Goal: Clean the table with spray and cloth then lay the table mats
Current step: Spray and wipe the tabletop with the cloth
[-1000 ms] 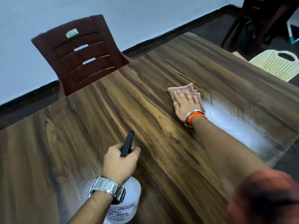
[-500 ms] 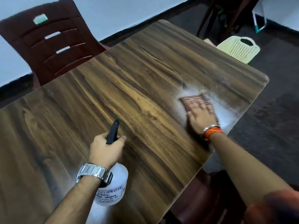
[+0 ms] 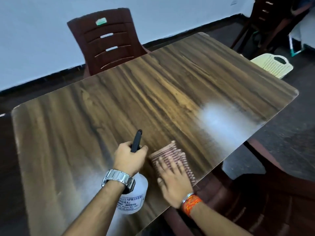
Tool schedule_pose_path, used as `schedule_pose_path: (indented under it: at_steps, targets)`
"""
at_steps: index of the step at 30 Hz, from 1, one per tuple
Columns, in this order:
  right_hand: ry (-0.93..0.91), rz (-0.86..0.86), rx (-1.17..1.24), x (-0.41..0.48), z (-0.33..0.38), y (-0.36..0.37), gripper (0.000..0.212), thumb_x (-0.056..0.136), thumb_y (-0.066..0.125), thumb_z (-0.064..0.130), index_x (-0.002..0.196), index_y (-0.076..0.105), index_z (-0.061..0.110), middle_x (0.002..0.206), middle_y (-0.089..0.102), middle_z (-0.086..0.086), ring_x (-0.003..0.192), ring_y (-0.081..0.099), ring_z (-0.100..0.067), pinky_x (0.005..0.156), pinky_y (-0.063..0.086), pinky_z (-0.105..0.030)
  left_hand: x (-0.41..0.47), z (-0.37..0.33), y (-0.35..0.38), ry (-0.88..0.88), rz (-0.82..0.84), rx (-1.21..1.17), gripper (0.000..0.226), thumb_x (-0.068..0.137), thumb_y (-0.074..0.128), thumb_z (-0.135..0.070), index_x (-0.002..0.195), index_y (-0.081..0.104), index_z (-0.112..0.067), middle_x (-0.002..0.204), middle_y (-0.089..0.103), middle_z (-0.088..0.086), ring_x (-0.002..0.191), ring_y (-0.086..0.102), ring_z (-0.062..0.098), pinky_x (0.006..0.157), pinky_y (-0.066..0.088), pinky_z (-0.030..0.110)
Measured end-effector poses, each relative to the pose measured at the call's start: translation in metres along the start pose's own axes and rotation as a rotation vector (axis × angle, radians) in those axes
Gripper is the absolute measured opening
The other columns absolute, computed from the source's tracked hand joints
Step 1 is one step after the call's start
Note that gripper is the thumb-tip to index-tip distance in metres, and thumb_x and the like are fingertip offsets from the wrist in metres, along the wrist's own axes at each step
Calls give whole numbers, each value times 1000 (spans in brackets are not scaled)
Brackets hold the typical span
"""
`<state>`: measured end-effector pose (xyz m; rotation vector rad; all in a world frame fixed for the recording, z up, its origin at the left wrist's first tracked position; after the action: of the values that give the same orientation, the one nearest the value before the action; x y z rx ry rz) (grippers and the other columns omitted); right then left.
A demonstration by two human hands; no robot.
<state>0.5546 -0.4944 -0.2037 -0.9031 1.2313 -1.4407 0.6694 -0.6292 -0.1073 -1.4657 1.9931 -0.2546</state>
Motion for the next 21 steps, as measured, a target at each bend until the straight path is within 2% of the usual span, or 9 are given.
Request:
schedule_pose_path:
  at_steps: [3,6,8,9,11,12,15,18,21]
  targets:
    - [-266,62,-76,-26,103,33,70,77,46,50,143,39,30,147,42,9,139,34,-26,111,13,-48,-16,28,-40,9,-46,-26,23,78,75,-24,62,66,-10,54,63,6,58,61,33,58,51,33]
    - [-333,70,-98,-51,179,63,72,84,44,51,150,21,32,150,36,10,144,21,-25,116,7,-46,-30,62,-77,-13,-46,-6,32,79,75,-25,56,57,-13,49,55,0,52,50,27,52,40,29]
    - [-313,-32,-35,-64,220,64,67,96,33,42,153,2,26,158,16,8,147,7,-20,117,12,-40,-38,80,-103,-28,-30,-6,28,75,74,-31,61,62,-10,51,60,0,52,56,30,54,49,34]
    - [-317,-76,-10,-71,235,64,64,98,31,41,153,1,26,157,17,9,147,8,-17,117,14,-38,-40,87,-114,-27,-32,-6,28,71,72,-35,63,65,-9,52,63,2,53,61,34,58,54,40]
    - [-393,-46,2,-89,269,78,54,99,35,39,150,19,32,143,40,14,143,25,-16,118,16,-38,-47,99,-141,-19,-57,-8,32,65,69,-39,67,69,-7,59,69,10,61,67,39,63,59,45]
    - [-431,57,-4,-98,279,86,44,100,33,38,144,33,36,136,48,17,138,36,-14,118,17,-38,-50,105,-153,-16,-67,-18,34,64,68,-40,69,69,-6,62,71,13,63,68,39,64,59,47]
    - [-524,267,-15,-99,274,91,36,98,30,45,129,46,38,135,52,20,134,42,-13,114,22,-38,-54,121,-179,-14,-66,-33,34,68,69,-36,72,69,-3,55,66,13,57,66,39,64,59,48]
    - [-493,176,-37,-65,249,65,55,91,39,45,143,36,27,148,41,10,140,31,-17,114,15,-43,-56,136,-200,-32,-71,-24,30,72,71,-30,73,69,0,51,59,9,53,62,34,63,58,48]
    - [-257,60,13,15,196,38,63,91,34,44,147,33,15,154,22,2,142,28,-22,116,-1,-37,-58,147,-206,-56,-76,-62,30,62,65,-33,66,64,-4,49,56,6,50,55,28,56,50,40]
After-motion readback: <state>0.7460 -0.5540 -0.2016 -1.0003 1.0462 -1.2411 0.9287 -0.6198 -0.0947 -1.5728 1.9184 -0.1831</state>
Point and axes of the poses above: each hand's wrist, its own x-axis towards the middle knuckle, its own y-axis out of the palm, z = x × y, the point moved 8 cm from there along x, towards the middle knuckle
